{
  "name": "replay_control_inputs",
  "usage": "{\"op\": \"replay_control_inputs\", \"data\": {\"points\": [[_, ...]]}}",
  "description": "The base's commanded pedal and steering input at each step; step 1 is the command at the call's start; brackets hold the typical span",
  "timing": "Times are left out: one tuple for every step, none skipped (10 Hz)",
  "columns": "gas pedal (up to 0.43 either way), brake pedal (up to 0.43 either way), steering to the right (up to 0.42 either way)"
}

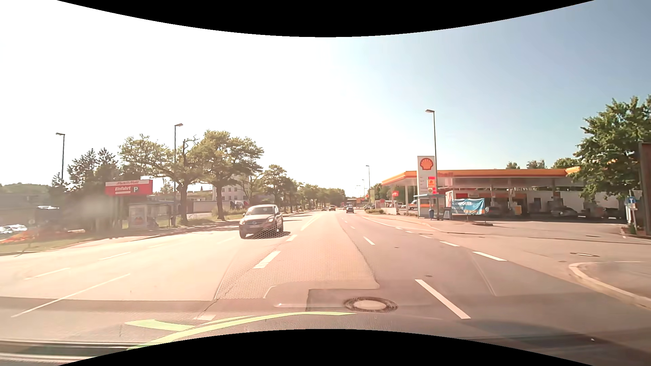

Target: Follow the waypoints while adhering to traffic rules and regulations

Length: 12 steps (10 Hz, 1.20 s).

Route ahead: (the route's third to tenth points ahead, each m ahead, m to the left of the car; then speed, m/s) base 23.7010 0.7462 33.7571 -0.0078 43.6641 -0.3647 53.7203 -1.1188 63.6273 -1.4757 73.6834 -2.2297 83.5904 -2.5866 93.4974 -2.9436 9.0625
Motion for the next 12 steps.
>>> {"op": "replay_control_inputs", "data": {"points": [[0.047,0.000,0.002],[0.047,0.000,0.003],[0.047,0.000,0.003],[0.047,0.000,0.003],[0.059,0.000,0.004],[0.059,0.000,0.007],[0.059,0.000,0.008],[0.059,0.000,0.004],[0.059,0.000,0.002],[0.059,0.000,0.002],[0.059,0.000,0.002],[0.059,0.000,0.001]]}}
